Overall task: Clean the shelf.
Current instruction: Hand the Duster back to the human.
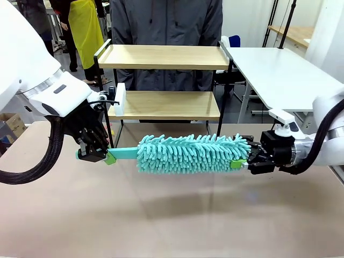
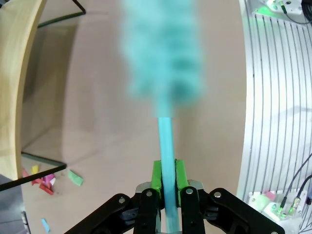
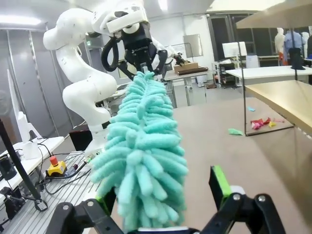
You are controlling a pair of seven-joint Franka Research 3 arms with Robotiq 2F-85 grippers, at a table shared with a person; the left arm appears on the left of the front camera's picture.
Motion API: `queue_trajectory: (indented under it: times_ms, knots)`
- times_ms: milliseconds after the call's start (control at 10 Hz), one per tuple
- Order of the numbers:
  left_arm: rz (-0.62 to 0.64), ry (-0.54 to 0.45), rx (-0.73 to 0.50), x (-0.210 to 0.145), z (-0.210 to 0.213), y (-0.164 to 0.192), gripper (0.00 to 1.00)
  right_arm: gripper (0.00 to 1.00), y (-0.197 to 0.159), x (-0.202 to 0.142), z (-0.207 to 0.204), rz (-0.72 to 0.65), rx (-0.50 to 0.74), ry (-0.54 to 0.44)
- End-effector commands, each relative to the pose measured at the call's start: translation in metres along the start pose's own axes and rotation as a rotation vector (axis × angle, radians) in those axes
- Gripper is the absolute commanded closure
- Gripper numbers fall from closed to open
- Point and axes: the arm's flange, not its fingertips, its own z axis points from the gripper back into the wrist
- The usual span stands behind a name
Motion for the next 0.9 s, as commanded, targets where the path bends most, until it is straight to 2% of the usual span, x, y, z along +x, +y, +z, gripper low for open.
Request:
queue_trajectory:
  times_ms: [0, 500, 600, 700, 800]
  knots:
    - [0.005, -0.01, 0.001, 0.001, 0.003, -0.001, 0.87, 0.0, 0.004, -0.004, -0.014, 0.051, 0.019, -0.05]
    - [0.005, -0.01, 0.001, 0.001, 0.003, -0.001, 0.87, 0.0, 0.006, -0.002, -0.026, 0.069, 0.061, -0.095]
    - [0.005, -0.01, 0.001, 0.001, 0.003, -0.001, 0.87, 0.6, 0.005, -0.001, -0.026, 0.051, 0.073, -0.109]
    - [0.005, -0.01, 0.001, 0.001, 0.003, -0.001, 0.87, 0.6, 0.005, -0.001, -0.025, 0.043, 0.076, -0.117]
    - [0.005, -0.01, 0.001, 0.001, 0.003, -0.001, 0.87, 1.0, 0.004, -0.001, -0.024, 0.028, 0.077, -0.129]
